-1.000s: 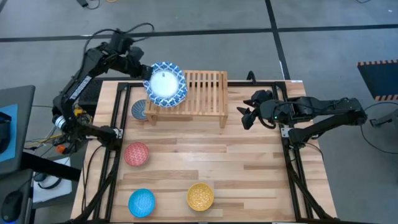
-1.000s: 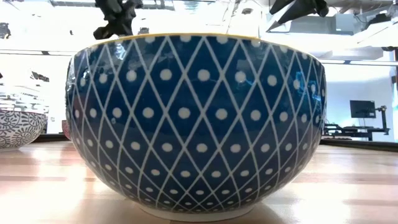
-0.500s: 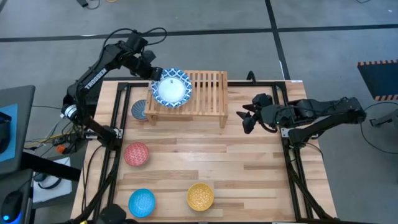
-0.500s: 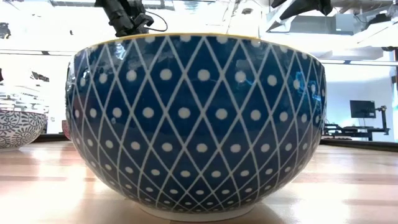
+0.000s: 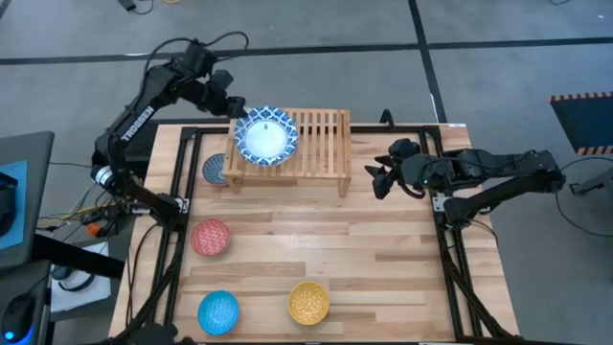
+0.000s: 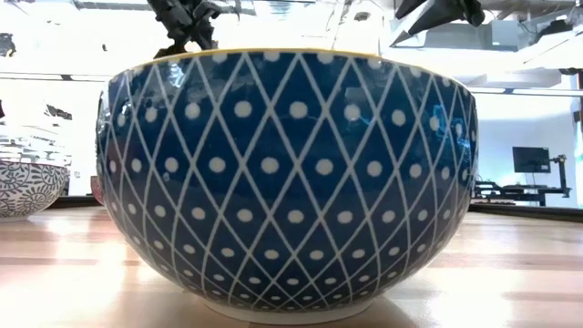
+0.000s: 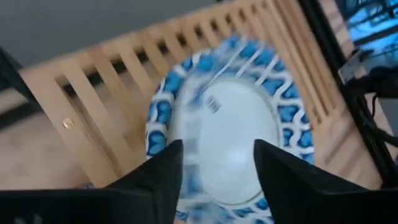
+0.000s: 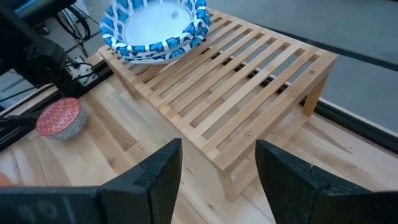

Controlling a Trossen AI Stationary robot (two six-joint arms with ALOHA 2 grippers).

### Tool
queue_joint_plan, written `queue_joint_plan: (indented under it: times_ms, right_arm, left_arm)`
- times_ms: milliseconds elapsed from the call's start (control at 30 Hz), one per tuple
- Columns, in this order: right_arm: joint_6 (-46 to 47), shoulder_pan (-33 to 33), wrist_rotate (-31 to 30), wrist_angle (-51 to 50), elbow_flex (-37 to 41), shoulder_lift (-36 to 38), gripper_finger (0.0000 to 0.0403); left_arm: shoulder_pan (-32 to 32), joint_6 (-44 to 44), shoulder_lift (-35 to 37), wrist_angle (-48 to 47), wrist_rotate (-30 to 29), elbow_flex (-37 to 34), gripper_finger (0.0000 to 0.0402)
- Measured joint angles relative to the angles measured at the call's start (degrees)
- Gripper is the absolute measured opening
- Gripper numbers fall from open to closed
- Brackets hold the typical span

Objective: Place and stack bowls onto a shelf
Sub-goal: Stack the white bowl on top of the stacked white bowls on the shelf

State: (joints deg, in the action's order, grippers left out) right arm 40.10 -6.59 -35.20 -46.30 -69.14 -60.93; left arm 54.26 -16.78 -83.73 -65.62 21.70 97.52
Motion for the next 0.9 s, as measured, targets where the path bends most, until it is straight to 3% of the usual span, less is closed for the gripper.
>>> queue_joint_plan:
  times_ms: [167,367,567,733,900]
  right_arm:
    - [0.4,0.1,-0.4,0.1,0.0,-0.3,0.023]
    - [0.0,3.7,-1.9,4.9,0.0,-0.3,0.023]
    - [0.4,4.3,-2.5,8.5,0.0,-0.3,0.0229]
    - [0.7,3.5,-2.1,5.5,0.1,-1.1,0.0218]
    - [1.9,4.7,4.4,5.0,0.0,-1.9,0.0214]
  left_arm:
    - [0.0,2.0,0.3,2.1,-5.0,3.1,0.0204]
    - [-1.3,5.2,0.2,3.7,-12.2,-2.3,0.0206]
    - [-1.4,5.2,0.2,7.2,-12.9,-7.1,0.0206]
    - [-2.2,4.0,0.2,7.5,-11.5,-8.8,0.0206]
    - [-3.9,4.2,2.1,8.0,-12.2,-6.3,0.0206]
